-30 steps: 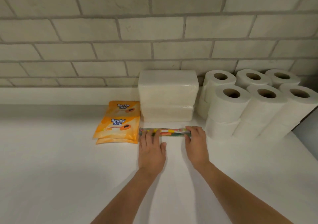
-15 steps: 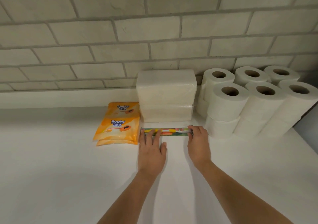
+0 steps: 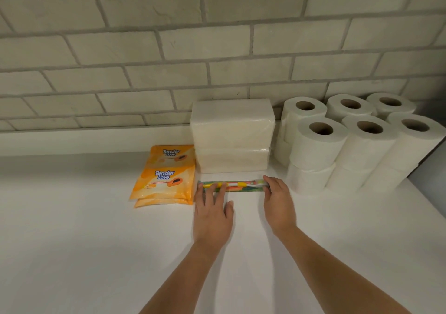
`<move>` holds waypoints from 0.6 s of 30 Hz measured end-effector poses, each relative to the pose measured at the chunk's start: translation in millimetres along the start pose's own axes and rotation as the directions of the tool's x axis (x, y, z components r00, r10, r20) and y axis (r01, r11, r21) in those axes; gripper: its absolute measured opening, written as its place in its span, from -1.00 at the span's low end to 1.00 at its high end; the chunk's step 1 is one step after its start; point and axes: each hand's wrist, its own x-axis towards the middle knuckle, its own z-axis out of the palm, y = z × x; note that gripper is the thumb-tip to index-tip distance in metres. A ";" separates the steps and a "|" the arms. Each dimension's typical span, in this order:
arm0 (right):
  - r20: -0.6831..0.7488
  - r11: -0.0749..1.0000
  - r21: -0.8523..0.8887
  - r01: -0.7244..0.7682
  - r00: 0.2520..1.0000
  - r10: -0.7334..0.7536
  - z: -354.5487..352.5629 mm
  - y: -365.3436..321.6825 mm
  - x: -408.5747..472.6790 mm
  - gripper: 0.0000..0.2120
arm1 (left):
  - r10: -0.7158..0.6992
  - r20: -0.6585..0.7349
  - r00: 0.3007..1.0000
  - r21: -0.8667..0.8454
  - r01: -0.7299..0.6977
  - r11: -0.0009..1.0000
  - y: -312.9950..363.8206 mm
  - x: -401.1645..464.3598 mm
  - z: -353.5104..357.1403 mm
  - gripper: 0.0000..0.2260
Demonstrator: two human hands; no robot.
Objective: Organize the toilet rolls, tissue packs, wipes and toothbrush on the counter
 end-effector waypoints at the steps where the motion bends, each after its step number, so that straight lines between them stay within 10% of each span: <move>1: 0.001 1.000 0.002 0.001 1.000 -0.001 -0.3 -0.2 -0.1 -0.67 | -0.001 0.000 1.000 -0.001 0.001 1.000 0.0 -0.1 -0.4 -0.52; 18: 0.124 0.999 -0.001 -0.039 0.992 0.039 -15.1 -9.3 -12.4 -0.53 | -0.050 0.011 0.999 -0.113 0.051 0.992 1.6 -2.2 -5.3 -0.52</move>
